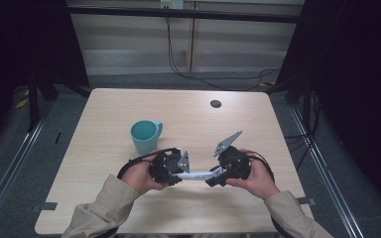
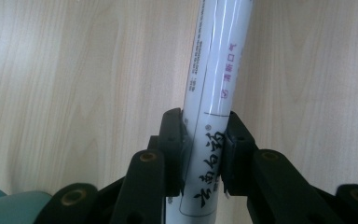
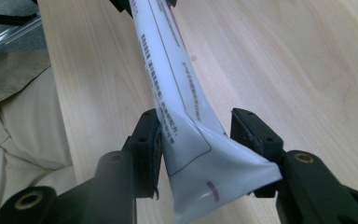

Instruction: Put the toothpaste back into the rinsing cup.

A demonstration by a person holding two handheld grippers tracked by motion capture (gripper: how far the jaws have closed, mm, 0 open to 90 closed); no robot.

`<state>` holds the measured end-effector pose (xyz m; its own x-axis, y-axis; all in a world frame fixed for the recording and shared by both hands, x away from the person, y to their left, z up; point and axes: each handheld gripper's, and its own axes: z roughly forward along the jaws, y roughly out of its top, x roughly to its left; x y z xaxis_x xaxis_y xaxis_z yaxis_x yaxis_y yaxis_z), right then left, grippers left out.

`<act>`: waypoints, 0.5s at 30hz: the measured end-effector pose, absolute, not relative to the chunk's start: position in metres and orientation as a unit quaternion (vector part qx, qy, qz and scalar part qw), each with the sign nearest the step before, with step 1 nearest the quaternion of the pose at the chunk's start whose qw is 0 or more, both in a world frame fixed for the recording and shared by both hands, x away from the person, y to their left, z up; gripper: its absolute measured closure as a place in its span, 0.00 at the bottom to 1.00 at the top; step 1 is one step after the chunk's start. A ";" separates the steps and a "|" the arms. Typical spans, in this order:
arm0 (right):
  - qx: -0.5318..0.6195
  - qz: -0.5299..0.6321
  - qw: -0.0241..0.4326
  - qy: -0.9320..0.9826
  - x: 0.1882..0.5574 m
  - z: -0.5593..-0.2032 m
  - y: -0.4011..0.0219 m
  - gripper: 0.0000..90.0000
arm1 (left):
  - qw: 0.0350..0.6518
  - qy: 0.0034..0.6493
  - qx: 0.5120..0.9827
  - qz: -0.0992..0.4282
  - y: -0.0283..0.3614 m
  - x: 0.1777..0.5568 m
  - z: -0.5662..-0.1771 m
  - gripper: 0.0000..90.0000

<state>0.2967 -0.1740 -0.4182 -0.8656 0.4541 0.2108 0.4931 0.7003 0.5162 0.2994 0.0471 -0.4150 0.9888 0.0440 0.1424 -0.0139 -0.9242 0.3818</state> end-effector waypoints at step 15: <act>-0.286 -0.278 0.074 -0.914 0.292 -0.416 -0.168 0.75 | 0.197 -0.024 0.977 0.080 0.050 0.300 -0.421 0.78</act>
<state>0.2924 -0.1680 -0.4159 -0.8260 0.4809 0.2939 0.5631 0.6820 0.4666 0.2998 0.0500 -0.4205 0.9861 -0.0149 0.1657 -0.0779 -0.9213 0.3810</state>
